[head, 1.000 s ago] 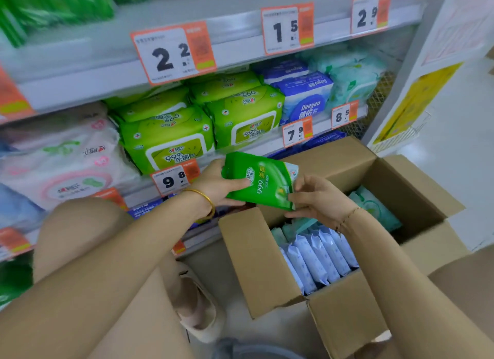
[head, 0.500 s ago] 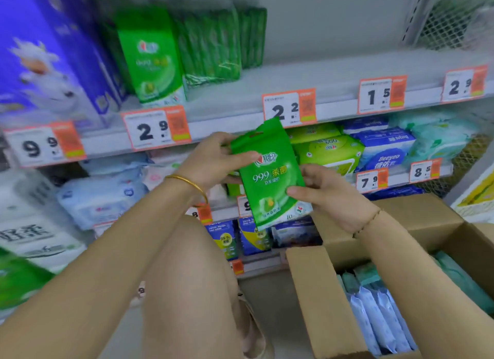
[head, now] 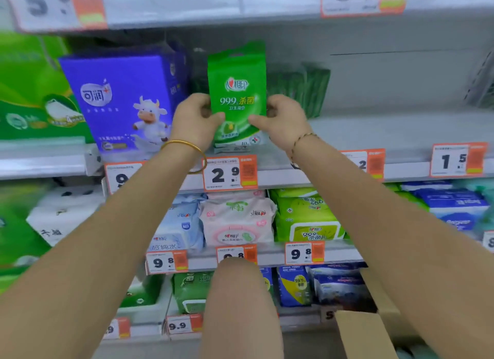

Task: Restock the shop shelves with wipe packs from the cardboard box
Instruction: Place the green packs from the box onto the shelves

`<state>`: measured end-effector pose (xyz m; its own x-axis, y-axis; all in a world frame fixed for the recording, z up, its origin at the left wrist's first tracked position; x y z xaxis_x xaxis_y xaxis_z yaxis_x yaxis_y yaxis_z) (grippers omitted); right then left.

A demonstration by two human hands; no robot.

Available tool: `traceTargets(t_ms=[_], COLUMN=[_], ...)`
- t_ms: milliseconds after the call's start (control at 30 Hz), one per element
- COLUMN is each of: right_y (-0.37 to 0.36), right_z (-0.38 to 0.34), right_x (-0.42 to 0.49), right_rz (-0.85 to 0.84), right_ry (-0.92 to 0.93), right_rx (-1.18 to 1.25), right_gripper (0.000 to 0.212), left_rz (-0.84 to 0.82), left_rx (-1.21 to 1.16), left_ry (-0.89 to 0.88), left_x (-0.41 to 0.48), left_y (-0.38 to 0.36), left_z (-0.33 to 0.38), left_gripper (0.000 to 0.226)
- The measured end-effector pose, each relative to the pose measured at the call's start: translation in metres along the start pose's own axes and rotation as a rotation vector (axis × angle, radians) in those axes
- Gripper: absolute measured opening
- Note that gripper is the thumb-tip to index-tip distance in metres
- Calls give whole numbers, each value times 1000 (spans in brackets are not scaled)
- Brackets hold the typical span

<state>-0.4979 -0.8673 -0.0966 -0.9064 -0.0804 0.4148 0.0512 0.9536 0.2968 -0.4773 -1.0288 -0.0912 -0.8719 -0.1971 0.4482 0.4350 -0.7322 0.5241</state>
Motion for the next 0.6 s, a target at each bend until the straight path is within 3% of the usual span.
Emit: traceTargets(t_ms=[133, 233, 600], right_y=[-18, -29, -35], right_z=[12, 26, 29], right_x=[20, 22, 27], right_rz=[-7, -36, 42], right_ry=[-39, -95, -80], right_rx=[-217, -328, -395], right_gripper=[17, 29, 41], left_rz=[88, 45, -31], left_rx=[163, 285, 454], left_ry=[89, 116, 122], left_x=[15, 18, 22], left_y=[-4, -15, -26], left_z=[-22, -34, -35], left_gripper=[24, 16, 32])
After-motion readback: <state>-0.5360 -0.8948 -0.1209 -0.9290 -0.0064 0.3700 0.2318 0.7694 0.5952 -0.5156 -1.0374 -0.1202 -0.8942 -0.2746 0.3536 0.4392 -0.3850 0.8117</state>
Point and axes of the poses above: each hand's wrist, its own x-axis towards the middle knuckle, its own y-axis out of the back of the hand, z = x × y, the point moved 8 cm from there along x, towards the middle knuckle, and after that the axes turned 10 degrees about x, right-handed, at the moved point
